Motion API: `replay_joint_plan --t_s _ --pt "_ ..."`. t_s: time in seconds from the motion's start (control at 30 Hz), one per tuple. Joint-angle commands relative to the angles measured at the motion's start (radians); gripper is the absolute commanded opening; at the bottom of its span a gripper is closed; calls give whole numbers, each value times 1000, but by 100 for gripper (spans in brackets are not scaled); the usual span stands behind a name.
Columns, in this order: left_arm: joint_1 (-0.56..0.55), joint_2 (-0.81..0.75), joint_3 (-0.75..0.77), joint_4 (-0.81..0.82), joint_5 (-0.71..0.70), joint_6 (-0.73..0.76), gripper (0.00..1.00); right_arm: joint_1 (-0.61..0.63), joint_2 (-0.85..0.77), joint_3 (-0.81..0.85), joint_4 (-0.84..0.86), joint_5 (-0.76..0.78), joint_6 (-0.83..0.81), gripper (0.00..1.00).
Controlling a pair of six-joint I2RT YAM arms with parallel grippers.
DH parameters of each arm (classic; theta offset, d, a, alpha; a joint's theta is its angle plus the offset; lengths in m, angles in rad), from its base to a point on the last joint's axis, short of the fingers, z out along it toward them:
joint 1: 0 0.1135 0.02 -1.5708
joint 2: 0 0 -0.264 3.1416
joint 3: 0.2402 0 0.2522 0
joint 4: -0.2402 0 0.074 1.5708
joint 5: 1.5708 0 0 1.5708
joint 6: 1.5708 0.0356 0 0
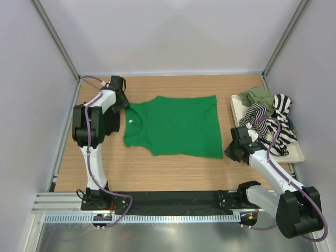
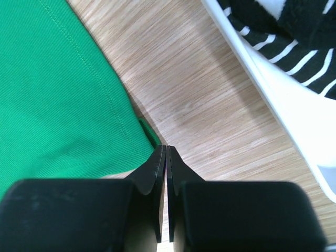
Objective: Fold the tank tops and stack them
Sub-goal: Flatten the tank top out
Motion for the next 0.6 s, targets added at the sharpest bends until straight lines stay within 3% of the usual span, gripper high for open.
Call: replay_joint_plan --t_s 0.0,0.17,0.4,0.57 --pt "-17 -88 -34 48 -22 10 51 4 -30 11 11 14 21 10" --pt "-23 -206 -91 56 -28 -22 61 4 -34 25 11 5 -2 14" --pt "-67 -378 -207 44 -28 -55 65 2 -28 21 74 -116 -62 24" --pt "-97 -532 -386 31 -13 -100 80 2 -7 5 126 -196 -71 26"
